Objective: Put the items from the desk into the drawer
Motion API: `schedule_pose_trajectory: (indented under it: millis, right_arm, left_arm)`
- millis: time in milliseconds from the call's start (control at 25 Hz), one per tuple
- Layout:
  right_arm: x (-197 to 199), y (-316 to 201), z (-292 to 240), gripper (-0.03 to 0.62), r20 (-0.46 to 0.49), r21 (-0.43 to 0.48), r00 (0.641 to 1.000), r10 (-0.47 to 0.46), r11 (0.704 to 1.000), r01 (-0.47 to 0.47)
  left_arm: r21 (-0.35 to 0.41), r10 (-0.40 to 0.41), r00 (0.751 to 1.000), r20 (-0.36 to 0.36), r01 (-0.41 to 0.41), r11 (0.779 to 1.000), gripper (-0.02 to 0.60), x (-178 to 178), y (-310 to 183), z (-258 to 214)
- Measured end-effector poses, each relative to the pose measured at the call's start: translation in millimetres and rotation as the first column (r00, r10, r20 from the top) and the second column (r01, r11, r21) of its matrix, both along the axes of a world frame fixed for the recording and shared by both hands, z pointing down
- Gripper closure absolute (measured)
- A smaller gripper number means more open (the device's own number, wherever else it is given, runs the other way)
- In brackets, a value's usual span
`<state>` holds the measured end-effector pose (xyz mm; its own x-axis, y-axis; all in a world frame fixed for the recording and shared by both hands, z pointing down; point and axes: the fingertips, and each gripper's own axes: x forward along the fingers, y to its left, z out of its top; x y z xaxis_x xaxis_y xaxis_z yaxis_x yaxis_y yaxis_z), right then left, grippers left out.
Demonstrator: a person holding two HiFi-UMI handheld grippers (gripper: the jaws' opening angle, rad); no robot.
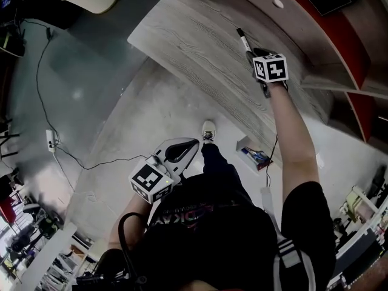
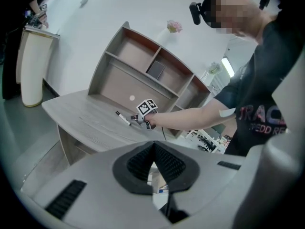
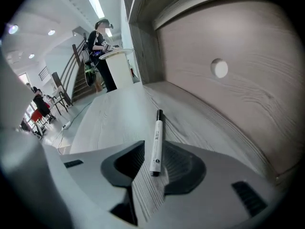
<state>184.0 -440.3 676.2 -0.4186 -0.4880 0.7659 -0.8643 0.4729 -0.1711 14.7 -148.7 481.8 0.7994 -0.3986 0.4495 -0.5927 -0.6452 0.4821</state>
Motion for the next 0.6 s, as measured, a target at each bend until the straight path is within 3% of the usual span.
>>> schedule_pose_trajectory:
  millis: [320, 600]
  right_arm:
    - [-0.9, -3.0, 19.5, 0.471, -0.099, -0.106, 0.995, -0.004, 0.994, -0.007]
    - [4.7, -5.1, 27.0, 0.513, -0.105, -0.119, 0.994, 0.031, 0.992, -0.043]
  left_arm:
    - [-0.014, -0.058, 0.998, 0.009, 0.058, 0.998, 0.571, -14.7, 6.8, -0.1]
    - [-0.026, -0.076, 0.997, 0.008, 0.076, 0.997, 0.571, -19.4, 7.6, 4.0]
